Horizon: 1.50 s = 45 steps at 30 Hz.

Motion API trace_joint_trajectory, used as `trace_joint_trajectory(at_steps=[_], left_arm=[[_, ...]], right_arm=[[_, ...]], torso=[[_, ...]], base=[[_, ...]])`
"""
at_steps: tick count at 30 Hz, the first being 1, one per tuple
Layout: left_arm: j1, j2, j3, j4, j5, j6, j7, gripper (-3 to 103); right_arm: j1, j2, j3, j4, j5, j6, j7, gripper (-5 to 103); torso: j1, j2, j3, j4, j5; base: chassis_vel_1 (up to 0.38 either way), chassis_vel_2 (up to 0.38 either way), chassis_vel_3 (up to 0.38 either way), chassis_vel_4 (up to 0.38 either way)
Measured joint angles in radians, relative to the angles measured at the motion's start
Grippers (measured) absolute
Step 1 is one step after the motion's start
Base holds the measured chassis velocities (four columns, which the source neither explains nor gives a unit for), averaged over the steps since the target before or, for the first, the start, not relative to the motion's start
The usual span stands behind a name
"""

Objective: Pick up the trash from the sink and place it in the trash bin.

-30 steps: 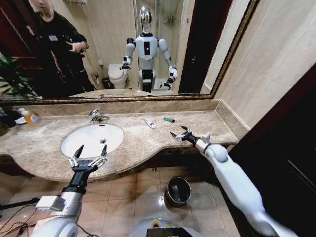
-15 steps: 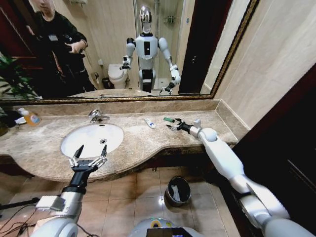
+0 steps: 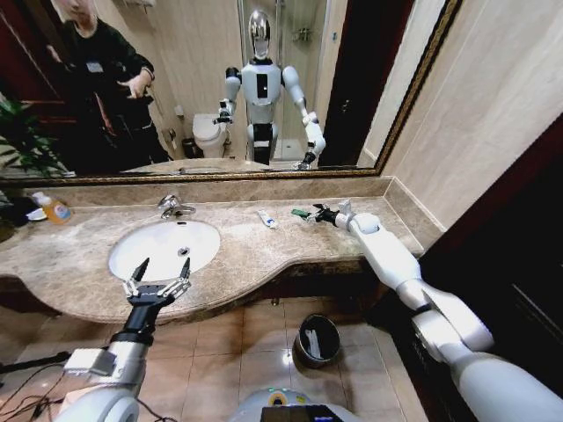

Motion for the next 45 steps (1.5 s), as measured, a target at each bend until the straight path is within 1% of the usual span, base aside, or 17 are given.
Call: trace_joint_trajectory(at_steps=[2,4,5,8,9,11,17,18,25,26,29,30,33,34,35,36,45], left_arm=[[0.000,0.000,0.000,0.000,0.000,0.000,0.000,100],[0.000,0.000,0.000,0.000,0.000,0.000,0.000,100],[0.000,0.000,0.000,0.000,0.000,0.000,0.000,100],[0.000,0.000,0.000,0.000,0.000,0.000,0.000,100],[0.000,0.000,0.000,0.000,0.000,0.000,0.000,100],[0.000,0.000,0.000,0.000,0.000,0.000,0.000,100],[0.000,0.000,0.000,0.000,0.000,0.000,0.000,100],[0.000,0.000,0.000,0.000,0.000,0.000,0.000,100],[0.000,0.000,0.000,0.000,0.000,0.000,0.000,100],[0.000,0.000,0.000,0.000,0.000,0.000,0.000,100],[0.000,0.000,0.000,0.000,0.000,0.000,0.000,100],[0.000,0.000,0.000,0.000,0.000,0.000,0.000,100],[0.000,0.000,0.000,0.000,0.000,0.000,0.000,100],[0.000,0.000,0.000,0.000,0.000,0.000,0.000,100],[0.000,0.000,0.000,0.000,0.000,0.000,0.000,100],[0.000,0.000,0.000,0.000,0.000,0.000,0.000,100],[0.000,0.000,0.000,0.000,0.000,0.000,0.000,100]], right_arm=[[0.003,0.006,-0.006,-0.011,-0.002,-0.010,-0.002,85],[0.002,0.006,-0.006,-0.011,-0.002,-0.013,-0.002,85],[-0.001,0.008,-0.005,-0.012,-0.002,-0.017,-0.003,80],[-0.007,0.010,-0.002,-0.015,-0.002,-0.018,-0.004,80],[-0.010,0.010,0.000,-0.016,-0.003,-0.017,-0.004,73],[-0.017,0.008,0.004,-0.014,-0.004,-0.017,-0.004,69],[-0.022,0.001,0.010,-0.012,-0.004,-0.015,-0.004,68],[-0.023,0.000,0.010,-0.011,-0.004,-0.015,-0.004,63],[-0.026,-0.001,0.012,-0.011,-0.004,-0.006,0.006,57],[-0.026,-0.001,0.011,-0.011,-0.003,-0.005,0.008,48],[-0.026,-0.001,0.012,-0.011,-0.003,-0.005,0.012,44],[-0.026,0.000,0.012,-0.011,-0.002,-0.005,0.014,36],[-0.026,0.000,0.012,-0.011,-0.002,-0.004,0.016,36],[-0.026,0.000,0.012,-0.011,-0.002,-0.004,0.017,28],[-0.026,0.000,0.012,-0.011,-0.002,-0.004,0.017,28],[-0.026,0.000,0.014,-0.011,-0.002,-0.004,0.017,21],[-0.036,-0.005,0.017,0.016,0.017,-0.011,0.040,19]], torso=[[0.000,0.000,0.000,0.0000,0.0003],[0.000,0.000,0.000,0.0001,0.0003],[0.000,0.000,0.000,0.0000,-0.0001],[0.000,0.000,0.000,0.0001,0.0002],[0.000,0.000,0.000,0.0000,0.0003],[0.000,0.000,0.000,0.0000,0.0002],[0.000,0.000,0.000,0.0000,0.0001],[0.000,0.000,0.000,0.0000,0.0002],[0.000,0.000,0.000,0.0000,0.0001],[0.000,0.000,0.000,0.0000,0.0001],[0.000,0.000,0.000,0.0000,0.0001],[0.000,0.000,0.000,0.0000,0.0001],[0.000,0.000,0.000,0.0000,0.0001],[0.000,0.000,0.000,0.0000,0.0001],[0.000,0.000,0.000,0.0000,0.0001],[0.000,0.000,0.000,0.0000,0.0001],[0.000,0.000,0.000,0.0000,0.0001]], base=[[0.000,0.000,0.000,0.000],[0.000,0.000,0.000,0.000],[0.000,0.000,0.000,0.000],[0.000,0.000,0.000,0.000],[0.000,0.000,0.000,0.000],[0.000,0.000,0.000,0.000],[0.000,0.000,0.000,0.000],[0.000,0.000,0.000,0.000],[0.000,0.000,0.000,0.000],[0.000,0.000,0.000,0.000],[0.000,0.000,0.000,0.000],[0.000,0.000,0.000,0.000],[0.000,0.000,0.000,0.000],[0.000,0.000,0.000,0.000],[0.000,0.000,0.000,0.000],[0.000,0.000,0.000,0.000],[0.000,0.000,0.000,0.000]])
